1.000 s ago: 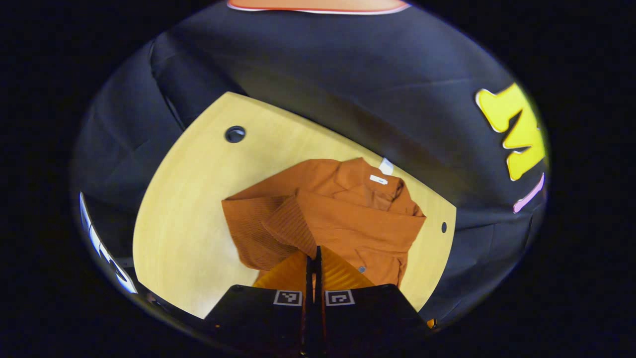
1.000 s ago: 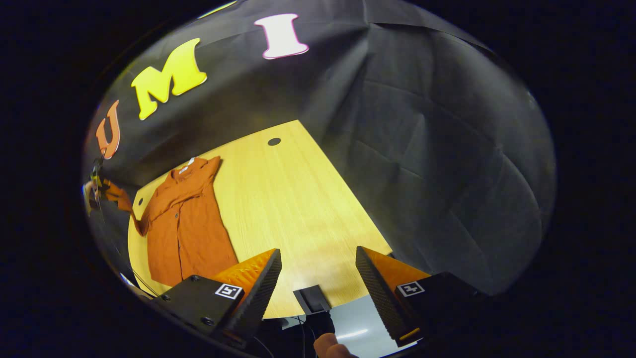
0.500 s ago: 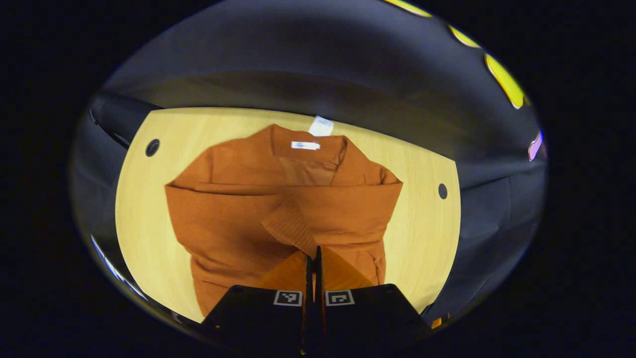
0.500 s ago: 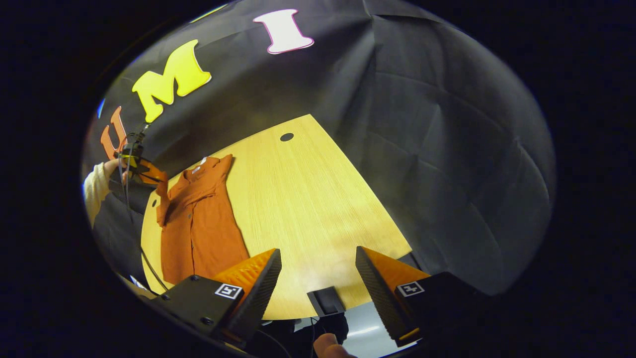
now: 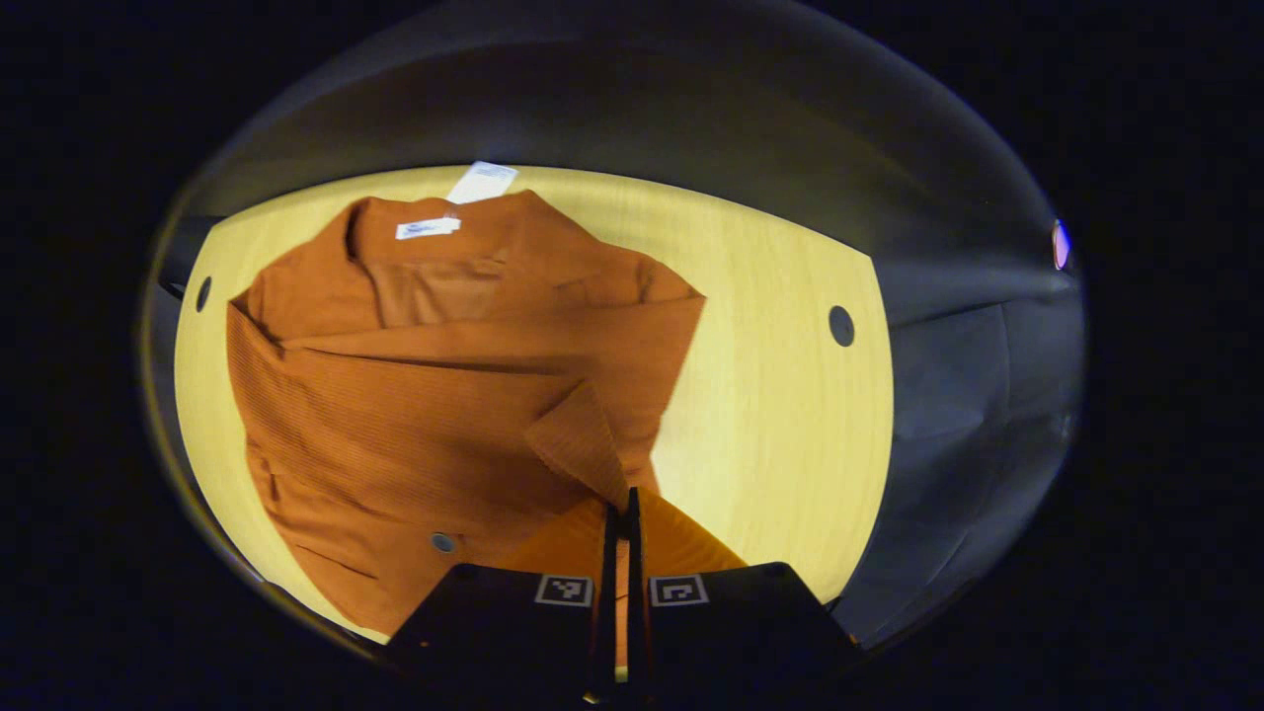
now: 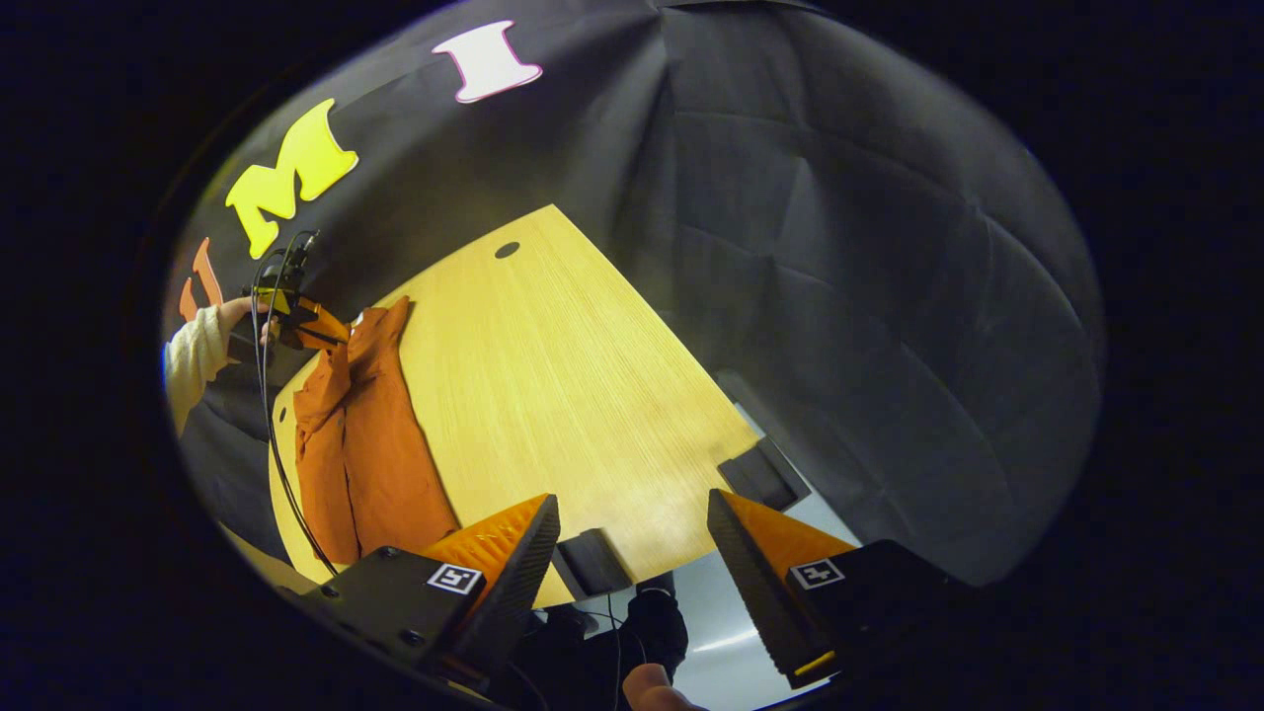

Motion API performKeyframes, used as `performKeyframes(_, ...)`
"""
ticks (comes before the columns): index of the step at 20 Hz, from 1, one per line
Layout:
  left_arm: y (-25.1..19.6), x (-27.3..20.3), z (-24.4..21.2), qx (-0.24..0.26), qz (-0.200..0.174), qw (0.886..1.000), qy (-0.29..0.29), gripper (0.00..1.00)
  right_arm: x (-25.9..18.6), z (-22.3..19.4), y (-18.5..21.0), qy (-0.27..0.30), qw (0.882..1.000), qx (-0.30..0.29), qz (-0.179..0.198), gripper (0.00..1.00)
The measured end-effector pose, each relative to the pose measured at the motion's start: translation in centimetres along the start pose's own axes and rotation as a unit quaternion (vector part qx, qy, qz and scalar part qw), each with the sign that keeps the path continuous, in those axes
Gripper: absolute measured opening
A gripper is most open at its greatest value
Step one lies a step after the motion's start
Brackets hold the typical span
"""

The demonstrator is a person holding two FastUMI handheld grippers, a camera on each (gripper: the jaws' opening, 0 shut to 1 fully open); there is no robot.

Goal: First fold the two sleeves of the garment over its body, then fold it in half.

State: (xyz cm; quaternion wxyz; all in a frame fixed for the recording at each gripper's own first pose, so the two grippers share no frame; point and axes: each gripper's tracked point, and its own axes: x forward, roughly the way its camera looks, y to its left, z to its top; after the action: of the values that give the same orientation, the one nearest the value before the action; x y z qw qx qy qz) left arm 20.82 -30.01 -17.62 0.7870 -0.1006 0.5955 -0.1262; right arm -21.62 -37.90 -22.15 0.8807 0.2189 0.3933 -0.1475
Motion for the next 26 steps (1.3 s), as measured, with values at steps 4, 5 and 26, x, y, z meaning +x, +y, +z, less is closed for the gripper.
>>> performKeyframes(4, -0.7, -0.5, 0.3, -0.006, -0.016, 1.0, -0.016, 0.66, 0.5, 0.8, 0.2, -0.002, 1.0, -0.001, 0.006, 0.97)
performKeyframes(5, -0.6, -1.2, 0.3, -0.007, -0.02, 1.0, -0.019, 0.66, 0.6, 1.0, 0.5, -0.003, 1.0, -0.002, 0.009, 0.97)
performKeyframes(26, 26.4, -11.4, -17.4, -0.123, -0.044, 0.988, -0.086, 0.99, 8.8, -3.2, 21.7, 0.108, 0.956, -0.244, 0.124, 0.97)
